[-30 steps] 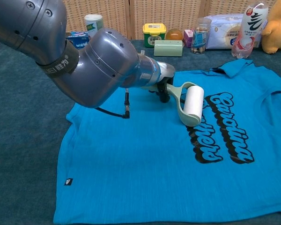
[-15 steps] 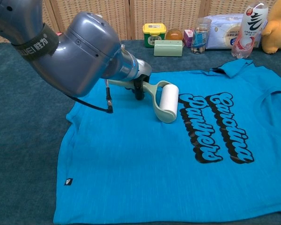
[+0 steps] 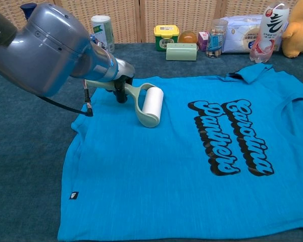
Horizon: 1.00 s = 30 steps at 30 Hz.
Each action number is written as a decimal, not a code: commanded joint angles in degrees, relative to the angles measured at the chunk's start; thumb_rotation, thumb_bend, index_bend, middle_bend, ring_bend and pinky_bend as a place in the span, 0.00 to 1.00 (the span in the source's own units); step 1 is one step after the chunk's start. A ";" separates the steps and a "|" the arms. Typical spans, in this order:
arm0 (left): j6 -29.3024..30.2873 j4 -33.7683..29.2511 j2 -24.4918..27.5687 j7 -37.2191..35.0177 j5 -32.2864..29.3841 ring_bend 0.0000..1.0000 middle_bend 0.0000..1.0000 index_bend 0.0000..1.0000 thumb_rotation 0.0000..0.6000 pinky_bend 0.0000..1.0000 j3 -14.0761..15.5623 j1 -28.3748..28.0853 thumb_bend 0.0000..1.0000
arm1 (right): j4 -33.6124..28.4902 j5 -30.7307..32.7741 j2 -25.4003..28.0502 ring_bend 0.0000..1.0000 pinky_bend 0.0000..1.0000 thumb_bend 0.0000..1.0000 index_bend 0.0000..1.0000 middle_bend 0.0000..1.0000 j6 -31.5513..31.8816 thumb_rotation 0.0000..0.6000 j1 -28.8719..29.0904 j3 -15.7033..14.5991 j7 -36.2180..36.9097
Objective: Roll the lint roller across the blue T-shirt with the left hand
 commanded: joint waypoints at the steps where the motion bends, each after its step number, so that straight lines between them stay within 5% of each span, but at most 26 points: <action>1: 1.04 -2.12 1.78 -0.50 1.37 0.83 0.96 1.00 1.00 0.97 0.53 1.77 0.98 | 0.04 -0.03 -0.03 0.00 0.00 0.00 0.07 0.00 0.01 1.00 0.00 -0.02 -0.02; 15: 1.83 -8.81 9.86 -4.53 5.91 0.83 0.96 1.00 1.00 0.97 2.68 9.28 0.98 | -0.22 -0.30 0.00 0.00 0.00 0.00 0.07 0.00 0.51 1.00 -0.15 -0.02 -0.28; 20: -0.13 -11.64 13.30 -11.28 15.71 0.77 0.93 0.96 1.00 0.86 1.43 12.88 0.82 | -0.41 -0.48 -0.05 0.00 0.00 0.00 0.07 0.00 0.56 1.00 -0.13 -0.10 -0.57; 22: -1.03 -12.68 14.30 -13.96 20.03 0.60 0.79 0.81 1.00 0.75 1.26 14.35 0.70 | -0.41 -0.50 -0.09 0.00 0.00 0.00 0.07 0.00 0.53 1.00 -0.11 -0.13 -0.68; 26: -3.28 -14.53 16.08 -16.26 23.73 0.06 0.15 0.08 1.00 0.40 2.32 15.88 0.36 | -0.60 -0.66 -0.11 0.00 0.00 0.00 0.07 0.00 0.58 1.00 -0.10 -0.20 -0.84; 28: -3.85 -14.96 16.60 -16.01 23.44 0.00 0.02 0.00 1.00 0.31 3.43 15.69 0.25 | -0.70 -0.68 -0.16 0.00 0.00 0.00 0.07 0.00 0.69 1.00 -0.14 -0.19 -0.79; 30: -3.76 -15.09 16.69 -16.11 23.47 0.00 0.00 0.00 1.00 0.27 4.02 15.41 0.18 | -0.74 -0.71 -0.19 0.00 0.00 0.00 0.07 0.00 0.79 1.00 -0.18 -0.19 -0.73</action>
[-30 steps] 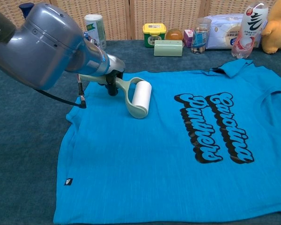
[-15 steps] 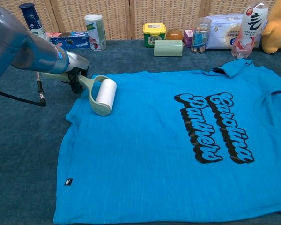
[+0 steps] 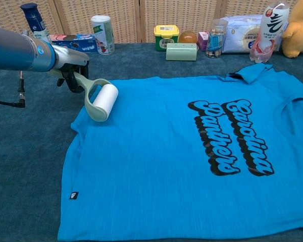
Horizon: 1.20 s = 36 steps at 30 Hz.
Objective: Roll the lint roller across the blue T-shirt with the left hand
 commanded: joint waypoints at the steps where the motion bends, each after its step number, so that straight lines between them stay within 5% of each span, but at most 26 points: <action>1: -0.21 -0.73 0.64 -0.23 0.11 0.00 0.00 0.00 1.00 0.25 1.13 0.11 0.15 | -0.02 0.00 -0.03 0.00 0.00 0.00 0.07 0.00 0.06 1.00 -0.03 0.01 -0.03; 9: 2.83 -4.95 3.25 -4.47 7.56 0.00 0.00 0.00 1.00 0.20 1.40 1.91 0.06 | -0.20 -0.15 0.07 0.00 0.00 0.00 0.07 0.00 -0.11 1.00 0.01 -0.16 -0.23; 18: 11.45 -17.13 12.04 -12.58 19.18 0.00 0.00 0.00 1.00 0.18 3.15 9.58 0.03 | -1.20 -1.45 0.26 0.00 0.00 0.00 0.07 0.00 0.66 1.00 -0.14 -0.63 -1.16; 26: 27.45 -26.10 18.79 -26.65 41.73 0.00 0.00 0.00 1.00 0.20 9.04 25.10 0.00 | -1.29 -2.11 -0.62 0.00 0.00 0.00 0.07 0.00 1.28 1.00 -0.05 -0.92 -4.37; 36: 47.94 -23.72 16.56 -33.05 61.41 0.00 0.00 0.00 1.00 0.15 15.17 40.99 0.00 | 1.71 1.19 -4.41 0.00 0.00 0.00 0.07 0.00 1.41 1.00 0.51 0.18 -14.67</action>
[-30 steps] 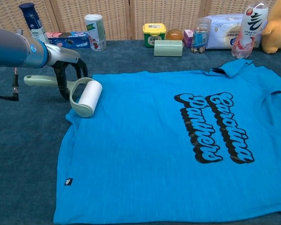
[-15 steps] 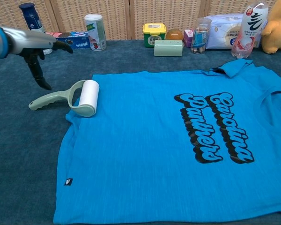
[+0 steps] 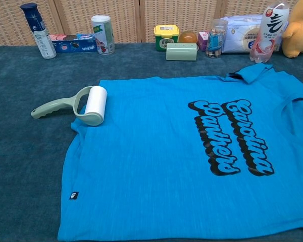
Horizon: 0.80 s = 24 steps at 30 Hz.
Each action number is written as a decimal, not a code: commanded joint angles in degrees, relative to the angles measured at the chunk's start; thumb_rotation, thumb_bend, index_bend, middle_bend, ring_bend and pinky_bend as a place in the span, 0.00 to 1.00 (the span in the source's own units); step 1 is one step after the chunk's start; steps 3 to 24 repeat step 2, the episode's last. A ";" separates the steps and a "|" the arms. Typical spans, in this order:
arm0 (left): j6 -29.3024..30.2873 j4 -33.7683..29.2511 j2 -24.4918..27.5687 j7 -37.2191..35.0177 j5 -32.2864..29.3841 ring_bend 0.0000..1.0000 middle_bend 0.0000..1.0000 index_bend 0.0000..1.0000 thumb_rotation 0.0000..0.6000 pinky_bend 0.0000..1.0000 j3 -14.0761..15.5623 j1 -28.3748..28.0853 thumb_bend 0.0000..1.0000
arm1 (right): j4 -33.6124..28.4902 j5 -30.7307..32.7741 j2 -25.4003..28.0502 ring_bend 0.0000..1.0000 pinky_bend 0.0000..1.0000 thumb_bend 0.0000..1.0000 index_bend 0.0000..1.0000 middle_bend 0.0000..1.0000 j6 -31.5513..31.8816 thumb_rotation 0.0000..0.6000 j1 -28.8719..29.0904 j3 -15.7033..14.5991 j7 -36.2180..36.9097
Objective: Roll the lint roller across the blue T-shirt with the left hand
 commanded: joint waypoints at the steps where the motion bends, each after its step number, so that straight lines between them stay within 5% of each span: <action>1: 9.87 1.06 -1.62 -1.90 7.17 0.00 0.00 0.00 1.00 0.15 3.05 7.79 0.00 | 1.11 1.57 -1.50 0.00 0.00 0.00 0.07 0.00 0.08 1.00 0.21 0.50 -3.77; 24: 11.75 1.86 -2.51 -1.58 8.56 0.00 0.00 0.00 1.00 0.14 3.14 9.07 0.00 | 1.38 2.05 -1.87 0.00 0.00 0.00 0.07 0.00 0.12 1.00 0.25 0.65 -5.06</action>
